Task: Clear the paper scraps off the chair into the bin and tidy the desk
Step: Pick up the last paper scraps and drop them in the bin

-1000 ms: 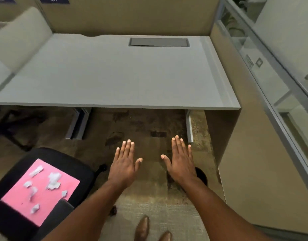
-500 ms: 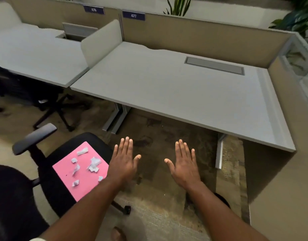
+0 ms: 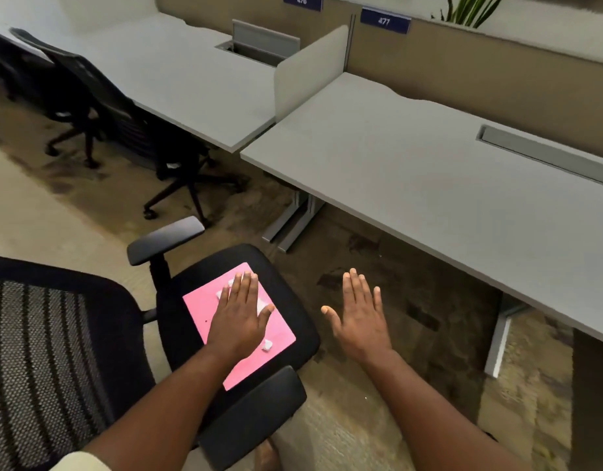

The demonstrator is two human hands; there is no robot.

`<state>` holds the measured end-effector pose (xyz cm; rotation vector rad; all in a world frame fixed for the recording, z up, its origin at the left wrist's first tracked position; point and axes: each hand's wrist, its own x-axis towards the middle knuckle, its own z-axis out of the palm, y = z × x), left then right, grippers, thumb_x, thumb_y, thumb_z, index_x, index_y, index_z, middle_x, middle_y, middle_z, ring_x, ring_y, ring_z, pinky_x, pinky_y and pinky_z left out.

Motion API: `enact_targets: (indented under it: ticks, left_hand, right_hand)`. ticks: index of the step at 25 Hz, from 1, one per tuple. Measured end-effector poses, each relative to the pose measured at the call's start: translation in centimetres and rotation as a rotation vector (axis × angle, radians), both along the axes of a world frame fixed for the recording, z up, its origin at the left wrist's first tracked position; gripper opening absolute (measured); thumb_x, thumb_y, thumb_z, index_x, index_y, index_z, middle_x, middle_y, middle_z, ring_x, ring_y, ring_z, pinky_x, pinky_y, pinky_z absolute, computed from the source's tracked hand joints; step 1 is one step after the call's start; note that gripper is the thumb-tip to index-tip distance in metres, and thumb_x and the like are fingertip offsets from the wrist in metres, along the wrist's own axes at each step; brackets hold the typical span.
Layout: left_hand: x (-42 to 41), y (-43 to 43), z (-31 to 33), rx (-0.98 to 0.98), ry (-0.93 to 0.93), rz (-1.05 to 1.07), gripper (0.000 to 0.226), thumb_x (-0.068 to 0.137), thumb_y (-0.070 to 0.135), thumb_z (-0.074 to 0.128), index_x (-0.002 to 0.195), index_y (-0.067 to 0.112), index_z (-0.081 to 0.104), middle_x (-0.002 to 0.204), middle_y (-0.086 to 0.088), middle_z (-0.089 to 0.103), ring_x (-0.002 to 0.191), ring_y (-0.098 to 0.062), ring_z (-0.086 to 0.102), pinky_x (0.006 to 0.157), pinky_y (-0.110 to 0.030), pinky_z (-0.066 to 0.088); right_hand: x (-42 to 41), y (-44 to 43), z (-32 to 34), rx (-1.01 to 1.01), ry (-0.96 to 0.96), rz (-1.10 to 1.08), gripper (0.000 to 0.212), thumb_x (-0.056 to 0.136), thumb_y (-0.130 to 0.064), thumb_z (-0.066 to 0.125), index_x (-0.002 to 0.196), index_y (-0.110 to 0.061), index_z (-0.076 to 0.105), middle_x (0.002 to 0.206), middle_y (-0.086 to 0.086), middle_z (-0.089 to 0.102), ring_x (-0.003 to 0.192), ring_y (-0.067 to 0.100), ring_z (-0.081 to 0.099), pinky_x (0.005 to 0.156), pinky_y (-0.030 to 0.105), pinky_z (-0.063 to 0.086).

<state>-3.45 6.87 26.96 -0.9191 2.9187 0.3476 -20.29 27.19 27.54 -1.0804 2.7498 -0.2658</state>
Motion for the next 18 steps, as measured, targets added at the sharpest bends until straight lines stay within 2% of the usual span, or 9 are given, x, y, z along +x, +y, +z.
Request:
enact_targets:
  ticks: [4, 7, 9, 12, 16, 18]
  left_hand:
    - [2.0, -3.4, -1.1, 0.019, -0.034, 0.111, 0.077, 0.101, 0.063, 0.014, 0.16, 0.017, -0.004, 0.169, -0.003, -0.01, 0.153, -0.017, -0.016, 0.126, -0.04, -0.001]
    - [3.3, -4.9, -2.3, 0.04, -0.085, 0.188, 0.081, 0.096, 0.067, 0.004, 0.159, 0.017, -0.006, 0.169, -0.004, -0.01, 0.154, -0.018, -0.015, 0.127, -0.042, 0.0]
    - [4.2, -5.7, -3.7, 0.061, -0.111, 0.231, 0.081, 0.096, 0.067, 0.003, 0.159, 0.017, -0.008, 0.169, -0.004, -0.01, 0.154, -0.018, -0.016, 0.127, -0.043, -0.002]
    - [5.2, -6.7, -5.5, 0.08, -0.139, 0.269, 0.077, 0.099, 0.065, 0.008, 0.157, 0.017, -0.011, 0.169, -0.004, -0.011, 0.153, -0.018, -0.017, 0.127, -0.043, -0.003]
    - [5.7, -8.1, -9.0, 0.126, -0.158, 0.319, 0.078, 0.102, 0.061, 0.019, 0.159, 0.015, -0.006, 0.169, -0.005, -0.01, 0.154, -0.02, -0.016, 0.127, -0.045, 0.0]
    - [5.4, -8.5, -11.0, 0.153, -0.169, 0.351, 0.08, 0.102, 0.059, 0.03, 0.159, 0.017, -0.007, 0.169, -0.005, -0.012, 0.154, -0.02, -0.017, 0.127, -0.045, 0.0]
  right_hand:
    - [1.1, -5.5, -1.7, 0.029, -0.031, 0.079, 0.085, 0.093, -0.078, 0.007, 0.159, -0.026, -0.01, 0.166, -0.003, -0.019, 0.15, 0.017, -0.022, 0.123, 0.047, -0.009]
    - [1.6, -9.2, -3.6, 0.058, -0.069, 0.162, 0.089, 0.088, -0.082, 0.0, 0.158, -0.027, -0.013, 0.165, -0.004, -0.022, 0.149, 0.017, -0.024, 0.122, 0.047, -0.012]
    - [1.8, -11.4, -5.2, 0.081, -0.093, 0.216, 0.089, 0.089, -0.083, 0.002, 0.157, -0.028, -0.015, 0.164, -0.005, -0.024, 0.148, 0.017, -0.026, 0.12, 0.045, -0.016]
    - [1.8, -13.9, -7.5, 0.106, -0.112, 0.294, 0.086, 0.093, -0.08, 0.007, 0.155, -0.028, -0.019, 0.163, -0.005, -0.025, 0.149, 0.018, -0.025, 0.12, 0.045, -0.016]
    - [1.7, -16.8, -11.6, 0.113, -0.143, 0.39, 0.09, 0.088, -0.082, -0.004, 0.157, -0.026, -0.016, 0.164, -0.005, -0.022, 0.151, 0.018, -0.02, 0.119, 0.043, -0.016]
    - [1.4, -18.0, -13.9, 0.124, -0.158, 0.42, 0.091, 0.087, -0.082, -0.001, 0.158, -0.025, -0.013, 0.166, -0.004, -0.02, 0.151, 0.018, -0.019, 0.119, 0.044, -0.015]
